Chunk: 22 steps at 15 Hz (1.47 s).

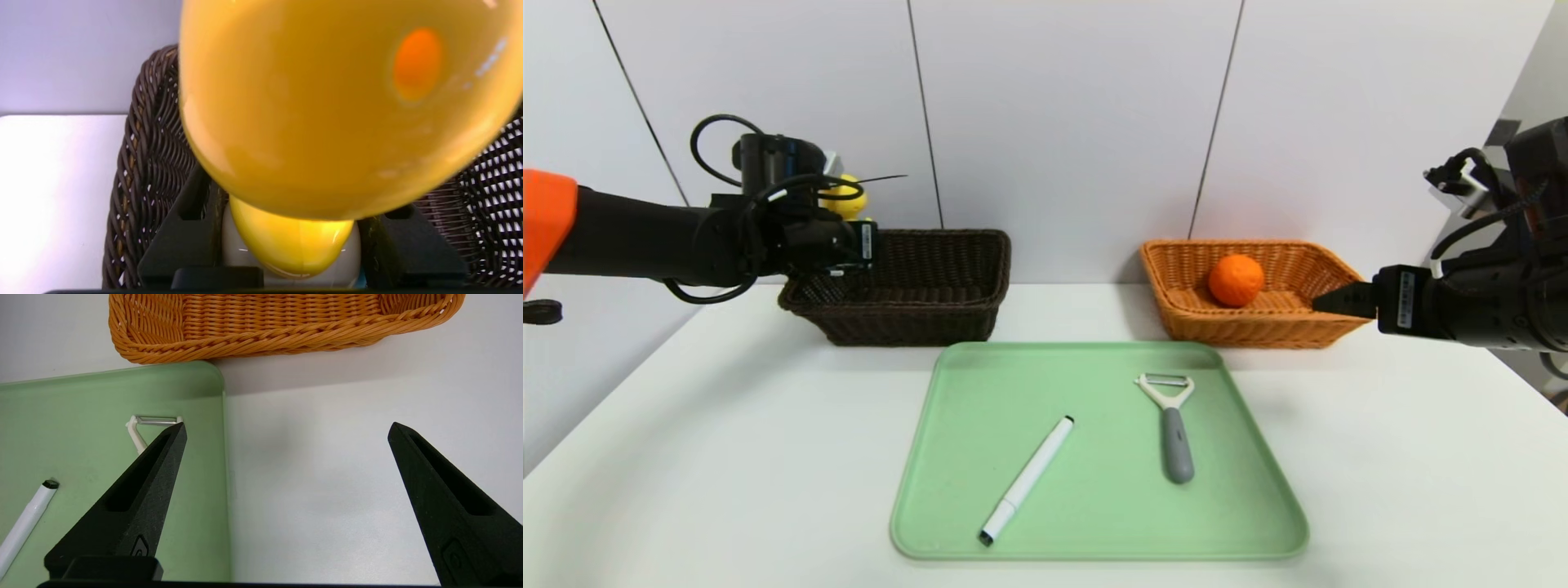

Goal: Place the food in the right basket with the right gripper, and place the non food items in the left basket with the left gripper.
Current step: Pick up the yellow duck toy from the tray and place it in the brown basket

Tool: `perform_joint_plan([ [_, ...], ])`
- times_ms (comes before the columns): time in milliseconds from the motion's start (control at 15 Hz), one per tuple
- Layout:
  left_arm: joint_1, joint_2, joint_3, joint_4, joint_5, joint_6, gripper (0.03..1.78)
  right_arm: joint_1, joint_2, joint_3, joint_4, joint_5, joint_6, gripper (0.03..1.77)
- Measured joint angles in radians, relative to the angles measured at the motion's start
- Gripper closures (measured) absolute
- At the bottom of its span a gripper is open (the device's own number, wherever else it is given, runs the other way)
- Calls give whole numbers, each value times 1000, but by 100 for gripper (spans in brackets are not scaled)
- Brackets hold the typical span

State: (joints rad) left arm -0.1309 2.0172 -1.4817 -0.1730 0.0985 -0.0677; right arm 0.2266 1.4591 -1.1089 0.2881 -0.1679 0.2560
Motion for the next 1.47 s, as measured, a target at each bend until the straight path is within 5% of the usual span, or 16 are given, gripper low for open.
perform_joint_plan([
  [1267,9,109,1,-8,-38,-5,94,-4,0,29,0,3,-11,10],
  [1467,9,113,0,-10,-47,-5,94,-4,3,27,-35,37,-25,10],
])
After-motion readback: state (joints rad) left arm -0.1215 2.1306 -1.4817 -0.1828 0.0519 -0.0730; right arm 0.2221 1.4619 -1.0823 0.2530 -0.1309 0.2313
